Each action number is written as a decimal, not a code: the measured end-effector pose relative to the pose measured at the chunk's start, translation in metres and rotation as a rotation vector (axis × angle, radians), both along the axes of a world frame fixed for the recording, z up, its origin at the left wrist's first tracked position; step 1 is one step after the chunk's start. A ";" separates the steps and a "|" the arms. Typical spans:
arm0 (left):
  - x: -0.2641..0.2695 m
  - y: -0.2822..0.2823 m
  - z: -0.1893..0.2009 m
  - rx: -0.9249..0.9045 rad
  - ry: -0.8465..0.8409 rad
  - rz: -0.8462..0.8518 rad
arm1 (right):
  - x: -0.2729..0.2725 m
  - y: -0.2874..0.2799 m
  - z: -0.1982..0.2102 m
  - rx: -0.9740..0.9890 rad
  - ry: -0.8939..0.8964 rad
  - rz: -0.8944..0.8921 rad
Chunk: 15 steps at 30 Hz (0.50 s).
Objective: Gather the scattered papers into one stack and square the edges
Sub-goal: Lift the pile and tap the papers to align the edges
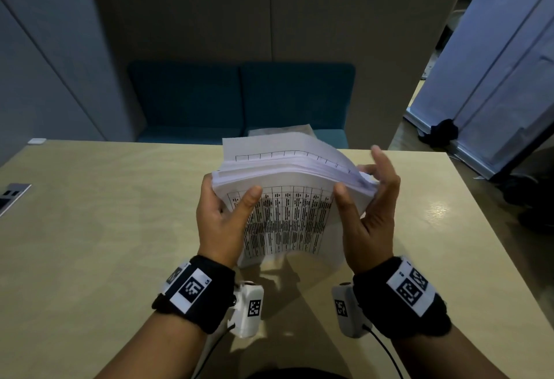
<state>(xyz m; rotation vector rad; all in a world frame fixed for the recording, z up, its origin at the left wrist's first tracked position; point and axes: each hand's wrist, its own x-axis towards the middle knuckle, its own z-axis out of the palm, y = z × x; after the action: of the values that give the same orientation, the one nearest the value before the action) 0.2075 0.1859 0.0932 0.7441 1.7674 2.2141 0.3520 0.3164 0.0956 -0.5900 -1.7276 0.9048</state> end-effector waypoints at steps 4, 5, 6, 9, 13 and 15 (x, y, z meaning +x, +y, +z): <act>-0.001 0.001 0.000 0.013 0.008 0.025 | -0.001 0.001 -0.003 0.147 0.036 -0.086; -0.001 0.001 0.000 0.012 0.009 0.035 | -0.001 0.002 -0.003 0.199 -0.010 -0.101; -0.002 0.001 0.000 0.010 0.009 0.046 | -0.001 0.003 -0.003 0.234 -0.056 -0.107; -0.002 0.003 0.003 0.013 0.011 0.064 | 0.000 0.005 0.001 0.270 -0.101 -0.094; 0.001 0.006 0.009 0.040 0.017 0.107 | -0.001 0.004 0.000 0.259 -0.110 -0.107; -0.001 0.008 0.012 0.041 -0.001 0.152 | 0.000 0.003 0.001 0.259 -0.133 -0.095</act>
<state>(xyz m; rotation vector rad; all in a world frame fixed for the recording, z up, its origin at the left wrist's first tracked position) 0.2067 0.1937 0.1053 0.6356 1.8401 2.3534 0.3522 0.3197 0.0961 -0.5634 -1.8828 0.5739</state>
